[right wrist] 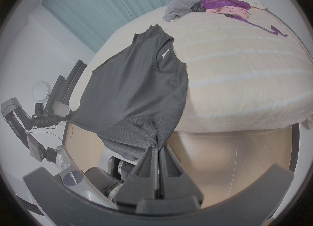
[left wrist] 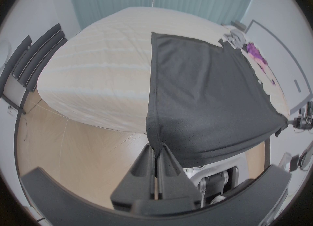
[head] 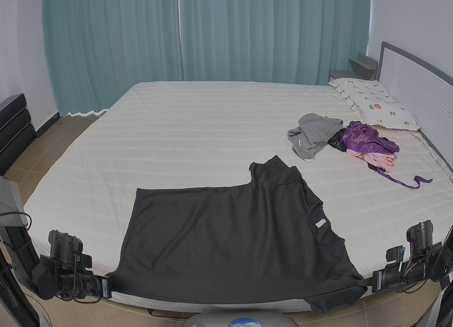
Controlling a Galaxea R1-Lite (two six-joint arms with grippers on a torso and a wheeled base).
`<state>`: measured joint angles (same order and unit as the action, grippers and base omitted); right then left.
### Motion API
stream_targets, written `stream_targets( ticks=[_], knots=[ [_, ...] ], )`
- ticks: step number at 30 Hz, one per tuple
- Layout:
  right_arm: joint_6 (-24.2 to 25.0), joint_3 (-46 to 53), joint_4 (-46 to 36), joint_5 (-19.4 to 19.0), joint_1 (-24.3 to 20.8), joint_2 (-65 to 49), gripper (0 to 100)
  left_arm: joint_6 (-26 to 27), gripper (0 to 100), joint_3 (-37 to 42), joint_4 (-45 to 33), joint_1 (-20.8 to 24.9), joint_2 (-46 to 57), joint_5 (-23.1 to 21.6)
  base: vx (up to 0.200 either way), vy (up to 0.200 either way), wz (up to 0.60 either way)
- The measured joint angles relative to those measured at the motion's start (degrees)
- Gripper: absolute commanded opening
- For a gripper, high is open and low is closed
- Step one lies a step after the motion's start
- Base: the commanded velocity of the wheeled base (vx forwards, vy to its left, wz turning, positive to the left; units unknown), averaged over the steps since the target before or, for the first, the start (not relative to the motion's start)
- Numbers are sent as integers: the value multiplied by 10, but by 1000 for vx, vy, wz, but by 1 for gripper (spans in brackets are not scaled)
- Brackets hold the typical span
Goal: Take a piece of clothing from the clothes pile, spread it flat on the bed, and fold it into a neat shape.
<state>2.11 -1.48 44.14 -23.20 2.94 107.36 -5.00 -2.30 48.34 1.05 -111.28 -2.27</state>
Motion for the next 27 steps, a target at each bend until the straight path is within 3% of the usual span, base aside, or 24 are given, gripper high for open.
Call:
stream_targets(
  ticks=[7,12,15,27],
  knots=[
    [36,-50,1,-2,0,-4,0,-95,0,-46,4,5,17,1,0,0,0],
    [89,-99,1,0,-8,1,0,-119,0,-73,5,7,21,1,0,0,0],
    [97,-122,0,1,-15,6,0,-142,0,-87,5,8,22,2,0,0,0],
    [98,-171,-5,3,-24,24,0,-155,0,-101,7,11,19,7,0,0,0]
  ],
)
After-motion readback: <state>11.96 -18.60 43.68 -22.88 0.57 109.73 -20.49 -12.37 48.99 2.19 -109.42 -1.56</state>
